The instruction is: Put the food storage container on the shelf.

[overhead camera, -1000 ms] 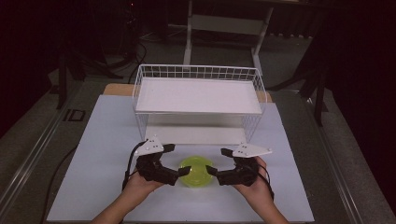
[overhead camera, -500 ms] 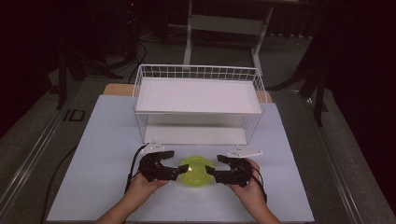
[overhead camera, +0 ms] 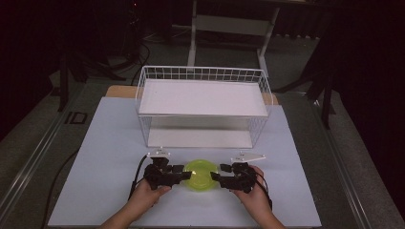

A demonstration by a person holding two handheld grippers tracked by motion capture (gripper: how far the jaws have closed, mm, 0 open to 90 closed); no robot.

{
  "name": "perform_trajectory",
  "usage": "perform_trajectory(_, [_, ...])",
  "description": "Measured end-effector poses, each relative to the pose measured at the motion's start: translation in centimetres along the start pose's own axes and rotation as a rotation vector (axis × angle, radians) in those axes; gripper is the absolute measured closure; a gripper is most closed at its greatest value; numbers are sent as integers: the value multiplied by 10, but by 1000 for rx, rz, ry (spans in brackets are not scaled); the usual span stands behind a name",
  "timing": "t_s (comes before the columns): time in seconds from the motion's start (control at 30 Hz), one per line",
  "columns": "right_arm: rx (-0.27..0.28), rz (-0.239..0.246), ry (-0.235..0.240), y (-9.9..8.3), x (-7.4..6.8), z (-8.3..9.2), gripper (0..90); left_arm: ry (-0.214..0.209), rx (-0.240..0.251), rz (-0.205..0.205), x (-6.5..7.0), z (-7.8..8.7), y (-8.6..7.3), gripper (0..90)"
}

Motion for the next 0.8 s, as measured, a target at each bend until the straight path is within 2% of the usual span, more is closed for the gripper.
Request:
perform_trajectory(0.03, [0,0,0,0,0,0,446,0,0,0,0,0,0,590])
perform_trajectory(0.13, [-14,2,13,-3,-2,0,485,-1,7,-7,1,3,0,618])
perform_trajectory(0.2, [-18,-5,30,-4,-4,1,521,12,4,-18,2,4,-1,631])
perform_trajectory(0.23, [-18,-5,30,-4,-4,1,521,10,9,-11,3,5,-1,631])
perform_trajectory(0.27, [-23,-24,48,-4,-6,2,587,11,12,-10,4,6,-1,649])
perform_trajectory(0.37, [-14,-39,52,-4,-9,4,655,10,17,-6,7,7,0,685])
perform_trajectory(0.43, [-14,-50,56,-4,-10,4,667,18,13,-15,10,10,-1,690])
perform_trajectory(0.5, [-14,-68,72,-5,-11,6,692,20,11,-5,13,12,-2,702])
perform_trajectory(0.6, [-8,-53,63,-5,-15,7,719,23,2,-5,20,16,-5,718])
perform_trajectory(0.77, [-2,-59,62,-4,-17,8,750,19,-9,-1,28,18,-8,729])
perform_trajectory(0.8, [2,-69,66,-5,-18,10,758,20,-5,18,30,20,-9,744])
Point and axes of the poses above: each handheld gripper's, and its own axes: z roughly backward along the jaws, y roughly out of its top, x roughly to its right, the point moved 8 cm from there along -z, roughly forward along the jaws, and after that the axes turned 8 degrees about -z, right-handed, at the moved point
